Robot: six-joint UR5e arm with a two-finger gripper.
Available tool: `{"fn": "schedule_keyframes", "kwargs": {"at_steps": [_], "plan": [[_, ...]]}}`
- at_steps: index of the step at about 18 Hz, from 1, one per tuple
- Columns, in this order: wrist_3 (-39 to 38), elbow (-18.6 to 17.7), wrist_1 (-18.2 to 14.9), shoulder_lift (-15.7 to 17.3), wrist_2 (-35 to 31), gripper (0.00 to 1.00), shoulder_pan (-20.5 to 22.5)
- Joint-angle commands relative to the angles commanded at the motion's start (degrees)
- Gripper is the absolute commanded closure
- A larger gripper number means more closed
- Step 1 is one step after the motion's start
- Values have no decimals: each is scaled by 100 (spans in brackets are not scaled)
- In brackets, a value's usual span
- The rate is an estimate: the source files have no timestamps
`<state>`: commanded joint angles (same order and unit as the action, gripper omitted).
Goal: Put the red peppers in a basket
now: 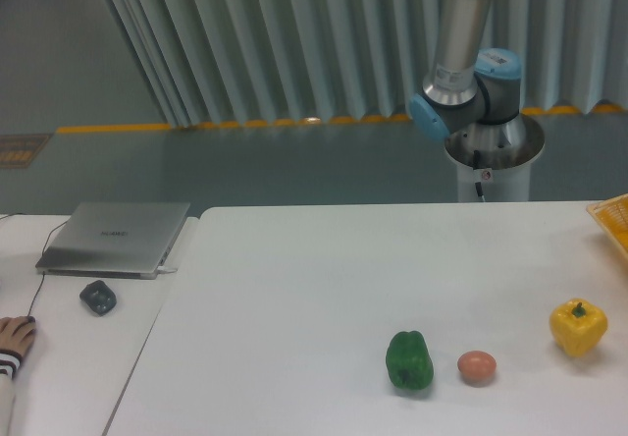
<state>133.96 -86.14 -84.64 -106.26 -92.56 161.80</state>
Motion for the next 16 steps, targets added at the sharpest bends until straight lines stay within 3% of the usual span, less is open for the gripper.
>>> {"fn": "schedule_keyframes", "kwargs": {"at_steps": [4, 11, 12, 14, 15, 16], "plan": [[-546, -9, 693, 9, 370, 59, 35], [-853, -17, 993, -96, 379, 58, -44], [-880, -9, 1177, -201, 388, 46, -44], [-898, -52, 1362, -220, 388, 37, -87], [-898, -52, 1372, -237, 388, 15, -96], [-898, -61, 1380, -246, 388, 1, -105]]}}
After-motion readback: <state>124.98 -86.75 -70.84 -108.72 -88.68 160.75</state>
